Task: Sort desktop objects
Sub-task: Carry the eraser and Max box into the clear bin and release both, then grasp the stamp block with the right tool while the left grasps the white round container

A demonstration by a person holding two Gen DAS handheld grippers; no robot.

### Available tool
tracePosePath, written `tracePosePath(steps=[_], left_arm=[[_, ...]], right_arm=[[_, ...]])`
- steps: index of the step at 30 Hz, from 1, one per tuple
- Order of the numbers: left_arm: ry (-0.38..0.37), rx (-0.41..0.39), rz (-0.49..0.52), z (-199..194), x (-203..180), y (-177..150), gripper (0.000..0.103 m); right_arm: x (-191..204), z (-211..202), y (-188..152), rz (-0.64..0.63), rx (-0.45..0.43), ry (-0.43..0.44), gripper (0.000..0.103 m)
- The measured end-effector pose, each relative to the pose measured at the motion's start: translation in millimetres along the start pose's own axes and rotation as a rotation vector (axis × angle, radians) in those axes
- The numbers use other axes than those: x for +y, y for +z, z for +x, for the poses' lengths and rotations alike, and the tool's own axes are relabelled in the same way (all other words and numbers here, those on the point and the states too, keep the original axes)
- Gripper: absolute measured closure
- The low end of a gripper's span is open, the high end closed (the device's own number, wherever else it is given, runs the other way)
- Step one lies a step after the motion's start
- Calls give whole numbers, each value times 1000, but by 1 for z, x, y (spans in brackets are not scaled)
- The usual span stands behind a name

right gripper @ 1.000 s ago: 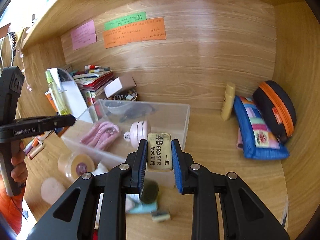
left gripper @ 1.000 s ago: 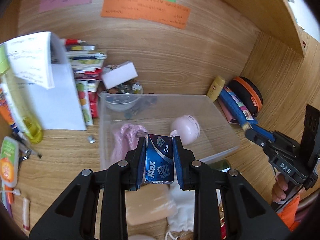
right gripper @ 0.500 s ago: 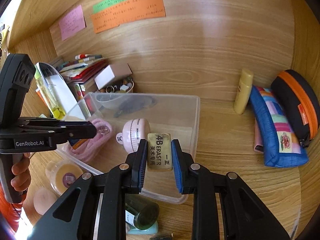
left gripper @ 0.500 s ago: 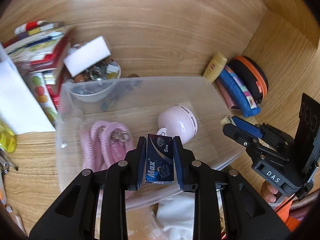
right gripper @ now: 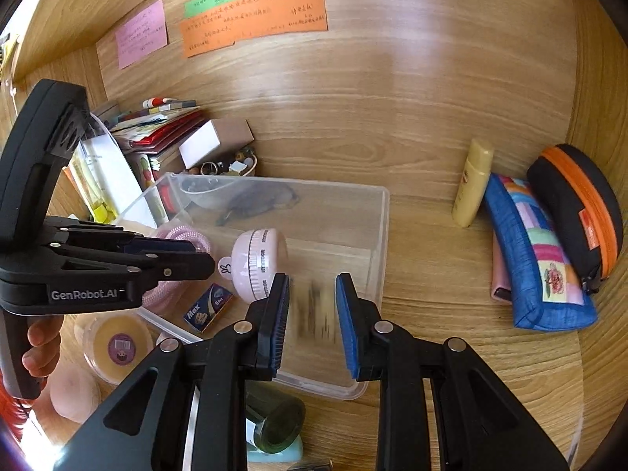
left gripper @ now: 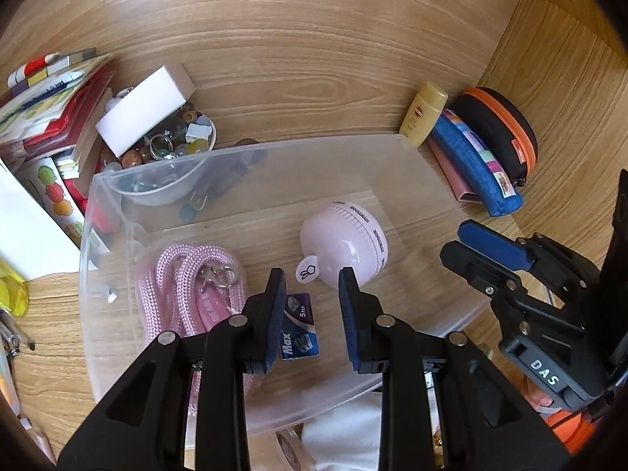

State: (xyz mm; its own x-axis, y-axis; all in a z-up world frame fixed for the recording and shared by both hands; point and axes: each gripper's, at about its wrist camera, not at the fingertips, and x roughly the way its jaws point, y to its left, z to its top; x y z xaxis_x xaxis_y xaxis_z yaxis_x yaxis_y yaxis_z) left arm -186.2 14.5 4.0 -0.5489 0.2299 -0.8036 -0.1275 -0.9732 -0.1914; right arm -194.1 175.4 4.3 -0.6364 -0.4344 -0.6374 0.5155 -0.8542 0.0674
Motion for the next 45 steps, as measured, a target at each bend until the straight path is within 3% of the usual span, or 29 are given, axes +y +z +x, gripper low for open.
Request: tracePosePath(steps=[2, 4, 5, 8, 11, 15, 17, 22, 28, 34, 38, 45], left_arm=[[7, -9, -1, -4, -2, -1, 71], [9, -29, -5, -10, -2, -3, 60], [15, -43, -9, -14, -2, -4, 54], [31, -75, -5, -26, -4, -7, 49], [55, -106, -8, -40, -5, -9, 39], [90, -160, -2, -59, -5, -16, 36], [107, -186, 4, -70, -4, -22, 28], [159, -225, 10, -90, -1, -41, 24], [164, -247, 9, -106, 3, -68, 23], [233, -268, 14, -122, 9, -102, 12], [277, -259, 4, -126, 15, -123, 11], [261, -194, -77, -118, 33, -153, 11]], right_arm=[[1, -2, 0, -1, -10, -3, 60], [1, -5, 0, -3, -27, -12, 51], [1, -7, 0, -7, -35, -14, 49], [2, -11, 0, -10, -49, -9, 42], [5, -15, 0, -19, -58, -9, 42], [12, -32, 0, -60, -101, -37, 38], [13, -48, -3, -70, -138, -26, 16], [12, -77, -14, -84, -189, -45, 15], [3, -86, -26, -48, -145, -48, 14], [-5, -89, -42, -30, -97, -81, 14], [-11, -87, -53, -21, -60, -100, 14], [-12, -80, -72, -29, 10, -121, 14]])
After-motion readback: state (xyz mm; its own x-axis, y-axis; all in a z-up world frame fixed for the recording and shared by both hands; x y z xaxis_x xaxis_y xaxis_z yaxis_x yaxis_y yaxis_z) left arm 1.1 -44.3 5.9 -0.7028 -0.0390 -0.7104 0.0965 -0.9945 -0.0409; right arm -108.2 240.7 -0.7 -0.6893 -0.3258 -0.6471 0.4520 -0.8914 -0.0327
